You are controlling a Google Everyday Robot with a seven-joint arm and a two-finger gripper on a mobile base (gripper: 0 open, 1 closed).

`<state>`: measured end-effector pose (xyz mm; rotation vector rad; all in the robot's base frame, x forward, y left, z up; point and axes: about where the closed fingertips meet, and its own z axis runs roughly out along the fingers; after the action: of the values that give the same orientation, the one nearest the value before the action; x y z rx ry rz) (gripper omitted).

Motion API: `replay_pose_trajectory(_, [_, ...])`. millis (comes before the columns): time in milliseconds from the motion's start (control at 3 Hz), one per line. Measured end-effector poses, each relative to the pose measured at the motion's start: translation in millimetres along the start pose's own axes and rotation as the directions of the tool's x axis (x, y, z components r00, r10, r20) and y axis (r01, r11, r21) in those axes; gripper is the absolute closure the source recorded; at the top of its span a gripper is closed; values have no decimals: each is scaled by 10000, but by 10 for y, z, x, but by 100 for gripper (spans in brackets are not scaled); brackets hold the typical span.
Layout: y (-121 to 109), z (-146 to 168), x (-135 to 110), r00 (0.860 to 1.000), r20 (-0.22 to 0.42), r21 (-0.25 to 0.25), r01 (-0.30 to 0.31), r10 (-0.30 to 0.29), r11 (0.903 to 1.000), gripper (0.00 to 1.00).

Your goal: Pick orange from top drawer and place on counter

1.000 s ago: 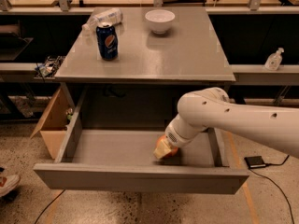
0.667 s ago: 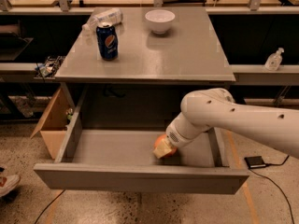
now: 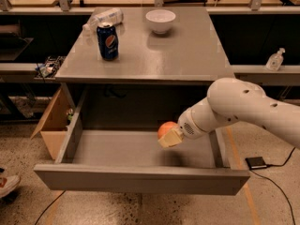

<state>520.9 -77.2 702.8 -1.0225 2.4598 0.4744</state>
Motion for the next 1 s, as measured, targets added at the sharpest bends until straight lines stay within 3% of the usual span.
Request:
replay_pose_trajectory(667, [-40, -158, -85, 9987, 488, 375, 102, -121, 9992, 100])
replay_pose_trajectory(1000, [-140, -612, -258, 9897, 1320, 1386, 367, -552, 9897, 100])
